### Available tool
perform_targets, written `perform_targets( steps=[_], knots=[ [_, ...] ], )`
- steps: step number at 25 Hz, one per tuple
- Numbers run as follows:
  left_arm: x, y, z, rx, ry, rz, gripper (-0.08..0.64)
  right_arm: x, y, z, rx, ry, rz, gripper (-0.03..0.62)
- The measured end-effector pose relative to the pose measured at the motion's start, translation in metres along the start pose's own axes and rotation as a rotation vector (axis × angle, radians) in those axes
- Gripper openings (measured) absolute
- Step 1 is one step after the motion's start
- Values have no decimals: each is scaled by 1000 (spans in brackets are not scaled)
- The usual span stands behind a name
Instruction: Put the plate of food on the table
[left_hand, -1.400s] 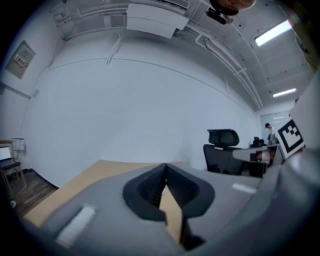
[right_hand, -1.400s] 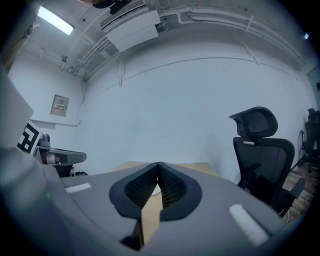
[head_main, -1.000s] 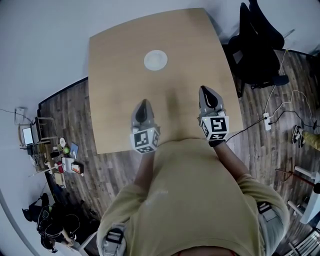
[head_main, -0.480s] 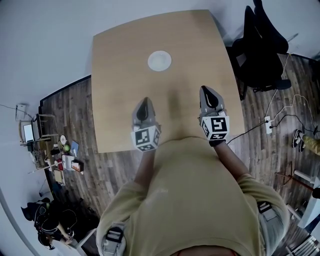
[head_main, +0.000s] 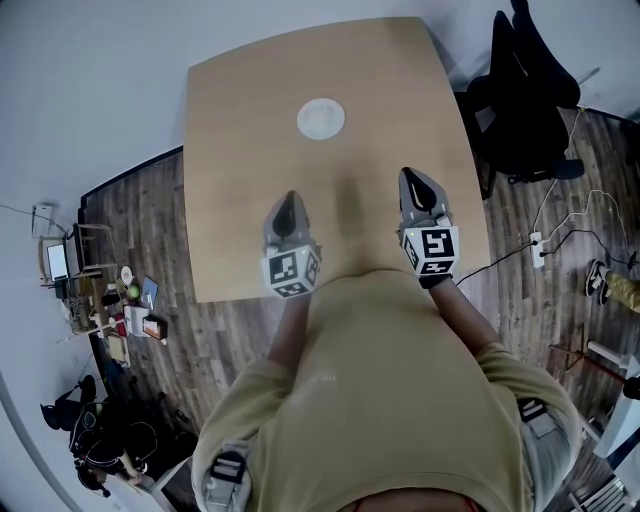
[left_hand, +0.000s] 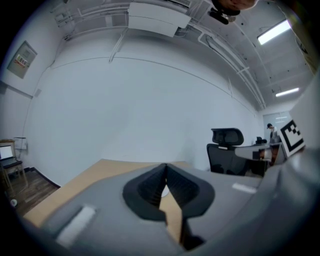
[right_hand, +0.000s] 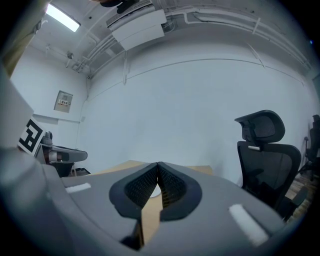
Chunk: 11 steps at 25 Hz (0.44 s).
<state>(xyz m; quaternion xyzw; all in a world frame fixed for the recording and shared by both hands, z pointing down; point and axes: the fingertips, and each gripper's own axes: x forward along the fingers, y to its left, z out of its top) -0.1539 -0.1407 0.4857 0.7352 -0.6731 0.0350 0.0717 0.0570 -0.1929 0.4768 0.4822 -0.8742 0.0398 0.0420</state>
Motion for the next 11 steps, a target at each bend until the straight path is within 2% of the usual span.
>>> perform_targets(
  steps=[11],
  knots=[
    [4,2,-6,-10,15,1,3,4,-2,-9,7,28,1,5]
  ],
)
